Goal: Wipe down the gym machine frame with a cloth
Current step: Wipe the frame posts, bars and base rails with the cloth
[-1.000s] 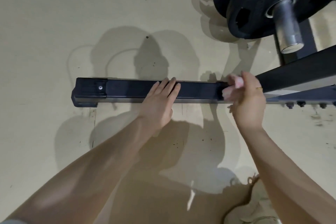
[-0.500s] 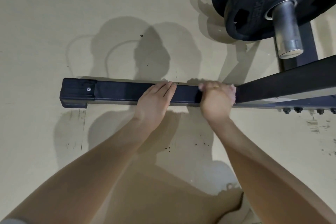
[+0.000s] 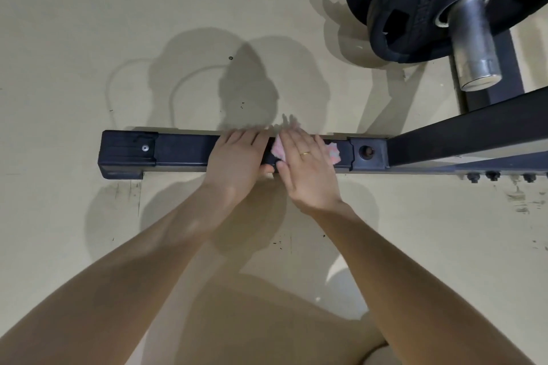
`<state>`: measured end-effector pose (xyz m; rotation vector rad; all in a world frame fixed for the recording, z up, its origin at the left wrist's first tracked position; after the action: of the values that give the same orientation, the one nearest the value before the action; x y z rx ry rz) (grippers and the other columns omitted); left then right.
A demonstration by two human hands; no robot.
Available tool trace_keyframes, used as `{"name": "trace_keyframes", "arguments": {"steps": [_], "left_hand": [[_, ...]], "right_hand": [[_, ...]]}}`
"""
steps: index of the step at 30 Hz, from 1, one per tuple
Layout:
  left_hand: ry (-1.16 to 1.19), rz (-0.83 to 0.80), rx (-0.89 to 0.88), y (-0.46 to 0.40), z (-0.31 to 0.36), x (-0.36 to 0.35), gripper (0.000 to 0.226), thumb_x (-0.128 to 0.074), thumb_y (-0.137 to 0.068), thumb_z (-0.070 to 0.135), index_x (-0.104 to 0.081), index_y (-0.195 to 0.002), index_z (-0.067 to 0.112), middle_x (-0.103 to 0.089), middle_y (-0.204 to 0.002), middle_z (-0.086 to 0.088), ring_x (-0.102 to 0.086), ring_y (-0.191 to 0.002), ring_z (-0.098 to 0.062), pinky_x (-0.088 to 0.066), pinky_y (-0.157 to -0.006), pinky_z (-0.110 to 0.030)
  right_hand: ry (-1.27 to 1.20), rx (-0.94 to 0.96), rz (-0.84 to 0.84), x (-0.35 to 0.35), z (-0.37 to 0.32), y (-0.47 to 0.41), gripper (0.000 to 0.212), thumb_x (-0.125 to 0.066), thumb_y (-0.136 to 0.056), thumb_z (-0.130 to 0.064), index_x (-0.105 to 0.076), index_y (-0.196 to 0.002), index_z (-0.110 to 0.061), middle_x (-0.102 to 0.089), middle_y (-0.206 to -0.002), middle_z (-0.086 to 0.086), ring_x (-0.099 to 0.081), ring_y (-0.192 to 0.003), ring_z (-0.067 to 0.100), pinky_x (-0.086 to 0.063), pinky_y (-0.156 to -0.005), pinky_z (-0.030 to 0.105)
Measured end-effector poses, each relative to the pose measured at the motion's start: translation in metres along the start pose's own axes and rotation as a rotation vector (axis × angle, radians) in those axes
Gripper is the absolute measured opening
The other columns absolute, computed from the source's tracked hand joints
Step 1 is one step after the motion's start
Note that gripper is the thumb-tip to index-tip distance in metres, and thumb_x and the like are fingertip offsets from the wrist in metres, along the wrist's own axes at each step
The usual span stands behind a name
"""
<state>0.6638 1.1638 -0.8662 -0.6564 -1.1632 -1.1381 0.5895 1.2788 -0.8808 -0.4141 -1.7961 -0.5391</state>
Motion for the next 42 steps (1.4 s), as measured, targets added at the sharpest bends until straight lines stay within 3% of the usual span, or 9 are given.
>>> {"name": "trace_keyframes", "arguments": {"steps": [4, 8, 13, 19, 22, 28, 33, 36, 42], "left_hand": [[0.057, 0.007, -0.036, 0.013, -0.012, -0.005, 0.064, -0.067, -0.085, 0.018, -0.039, -0.141, 0.005, -0.043, -0.144, -0.012, -0.037, -0.136, -0.029, -0.014, -0.115, -0.037], [0.016, 0.039, -0.003, 0.034, -0.042, 0.001, 0.074, -0.074, -0.077, 0.014, -0.039, -0.14, 0.002, -0.038, -0.147, -0.015, -0.031, -0.137, -0.036, -0.019, -0.114, -0.044], [-0.009, 0.041, 0.067, 0.063, -0.091, 0.011, 0.081, -0.075, -0.069, 0.006, -0.038, -0.14, 0.0, -0.038, -0.146, -0.017, -0.031, -0.136, -0.04, -0.026, -0.111, -0.052], [0.037, 0.19, 0.172, 0.097, -0.12, 0.005, 0.074, -0.061, -0.072, -0.001, -0.035, -0.141, -0.002, -0.029, -0.15, -0.022, -0.025, -0.138, -0.04, -0.024, -0.111, -0.049], [0.07, 0.276, 0.134, 0.104, -0.118, -0.007, 0.063, -0.037, -0.08, 0.016, -0.03, -0.139, -0.005, -0.035, -0.144, -0.028, -0.029, -0.135, -0.038, -0.025, -0.11, -0.047], [0.125, 0.33, 0.201, 0.105, -0.113, -0.011, 0.079, -0.047, -0.067, -0.006, -0.026, -0.142, -0.007, -0.029, -0.149, -0.025, -0.023, -0.138, -0.034, -0.002, -0.114, -0.031], [0.067, 0.233, 0.151, 0.093, -0.088, -0.016, 0.094, -0.064, -0.059, -0.014, -0.025, -0.144, -0.002, -0.026, -0.152, -0.02, -0.018, -0.14, -0.031, 0.006, -0.116, -0.03], [0.0, 0.186, 0.066, 0.082, -0.066, -0.018, 0.093, -0.061, -0.07, -0.008, -0.014, -0.148, 0.007, -0.02, -0.155, -0.013, -0.013, -0.143, -0.028, 0.012, -0.115, -0.032], [-0.016, 0.195, 0.03, 0.074, -0.051, -0.028, 0.083, -0.065, -0.068, -0.007, -0.031, -0.143, 0.004, -0.035, -0.148, -0.017, -0.029, -0.138, -0.033, -0.002, -0.115, -0.037]], "right_hand": [[0.024, -0.104, 0.101, 0.0, 0.03, 0.023, 0.061, -0.029, -0.091, -0.028, -0.031, -0.148, -0.005, -0.031, -0.154, 0.012, -0.021, -0.144, 0.024, -0.003, -0.117, 0.035], [0.024, -0.187, 0.283, -0.029, 0.008, 0.033, 0.068, -0.028, -0.079, -0.004, -0.028, -0.146, 0.002, -0.029, -0.153, 0.02, -0.017, -0.142, 0.029, -0.007, -0.117, 0.041], [0.105, 0.097, 0.512, -0.056, -0.057, 0.011, 0.051, -0.039, -0.089, 0.006, -0.043, -0.139, -0.004, -0.049, -0.142, 0.014, -0.039, -0.136, 0.029, -0.026, -0.114, 0.041], [0.256, 0.328, 0.437, -0.073, -0.116, -0.019, 0.048, -0.017, -0.099, -0.002, -0.026, -0.146, -0.003, -0.039, -0.148, 0.01, -0.028, -0.139, 0.024, -0.005, -0.121, 0.034], [0.452, 0.422, 0.443, -0.094, -0.142, -0.029, 0.051, -0.003, -0.103, -0.015, 0.004, -0.15, 0.0, -0.022, -0.15, 0.004, -0.006, -0.141, 0.022, 0.006, -0.12, 0.035], [0.441, 0.332, 0.532, -0.064, -0.09, -0.014, 0.043, -0.036, -0.099, -0.006, -0.038, -0.141, -0.014, -0.039, -0.145, 0.005, -0.038, -0.135, 0.022, -0.025, -0.115, 0.034], [0.305, -0.047, 0.292, -0.023, 0.006, 0.023, 0.053, -0.033, -0.09, -0.01, -0.039, -0.142, -0.006, -0.043, -0.147, 0.013, -0.036, -0.137, 0.028, -0.008, -0.115, 0.035], [0.274, -0.159, 0.269, -0.019, 0.022, 0.021, 0.055, -0.055, -0.086, -0.005, -0.043, -0.14, -0.005, -0.045, -0.146, 0.013, -0.038, -0.135, 0.029, -0.012, -0.112, 0.037], [0.212, 0.052, 0.299, -0.029, -0.028, -0.007, 0.063, -0.07, -0.074, 0.001, -0.051, -0.134, -0.004, -0.053, -0.138, 0.014, -0.047, -0.129, 0.033, -0.024, -0.109, 0.042]]}}
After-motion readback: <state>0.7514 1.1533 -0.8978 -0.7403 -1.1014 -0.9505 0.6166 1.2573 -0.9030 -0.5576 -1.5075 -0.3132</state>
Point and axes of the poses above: each hand's wrist, its own y-axis away from the middle knuckle, its own x-axis out of the back of the hand, z = x × y, the point moved 3 cm from there along -y, towards the middle knuckle
